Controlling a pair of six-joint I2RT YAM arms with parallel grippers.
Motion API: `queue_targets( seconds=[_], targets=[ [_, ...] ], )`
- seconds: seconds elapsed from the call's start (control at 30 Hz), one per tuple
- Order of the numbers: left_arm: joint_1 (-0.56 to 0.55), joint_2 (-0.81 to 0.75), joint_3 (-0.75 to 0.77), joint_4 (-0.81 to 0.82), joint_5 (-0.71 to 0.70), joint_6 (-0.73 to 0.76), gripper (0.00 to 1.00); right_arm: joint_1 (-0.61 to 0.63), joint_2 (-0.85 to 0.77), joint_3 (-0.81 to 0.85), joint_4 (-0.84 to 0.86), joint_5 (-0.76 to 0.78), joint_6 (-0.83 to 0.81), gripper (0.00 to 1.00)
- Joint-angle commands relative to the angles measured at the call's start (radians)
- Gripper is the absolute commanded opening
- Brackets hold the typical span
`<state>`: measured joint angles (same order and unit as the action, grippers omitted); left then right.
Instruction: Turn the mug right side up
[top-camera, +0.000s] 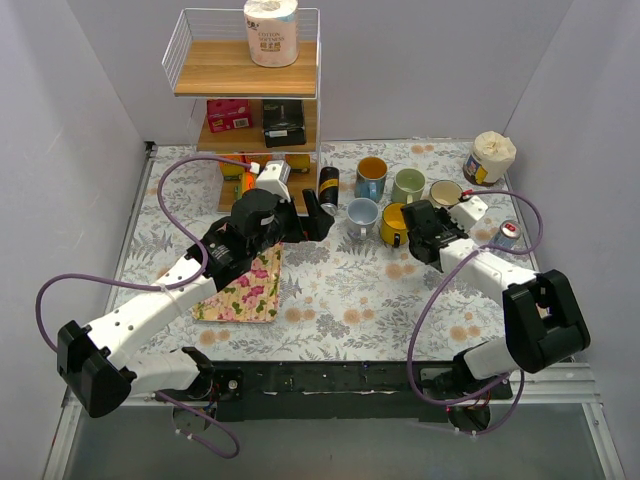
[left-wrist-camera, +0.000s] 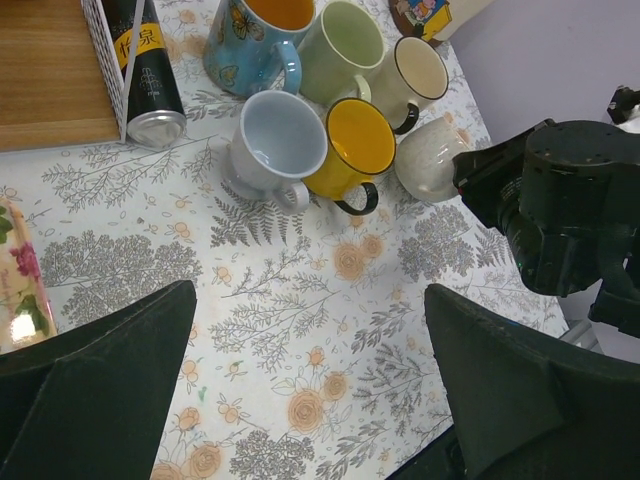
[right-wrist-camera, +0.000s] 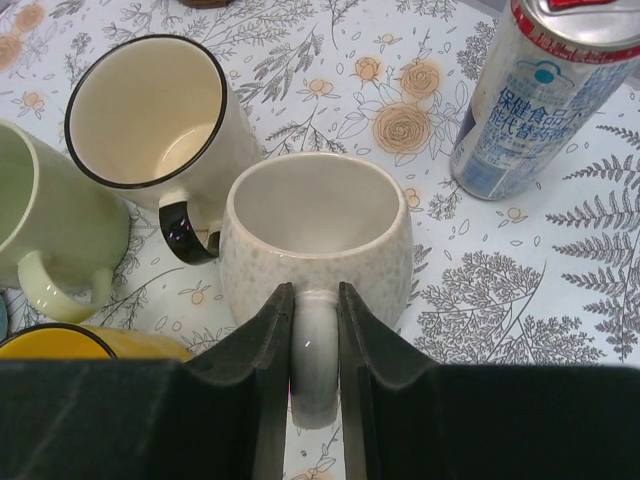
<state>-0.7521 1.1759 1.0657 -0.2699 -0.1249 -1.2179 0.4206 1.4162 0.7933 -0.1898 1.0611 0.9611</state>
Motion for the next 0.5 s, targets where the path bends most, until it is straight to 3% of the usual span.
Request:
queue_targets(
  seconds=[0.0,0.33,0.43,0.47],
  targets=[
    [0.013,-0.042,-0.018,-0.011,0.01,-0.012,0.98,0.043,0.082,0.011,-0.261,-0.007,0.186,0.01],
    [0.02,-0.065,-0.059,-0.005,0.008,-0.028,0.98,0.101,0.098,-0.032,-0.324,-0.036,0.215,0.13],
    [0.022,-0.068,-0.067,0.001,0.013,-0.031,0.98,0.107,0.109,-0.039,-0.321,-0.05,0.183,0.26],
    [0.023,-0.068,-0.069,0.001,0.016,-0.032,0.98,0.115,0.11,-0.043,-0.321,-0.053,0.174,0.35]
  ],
)
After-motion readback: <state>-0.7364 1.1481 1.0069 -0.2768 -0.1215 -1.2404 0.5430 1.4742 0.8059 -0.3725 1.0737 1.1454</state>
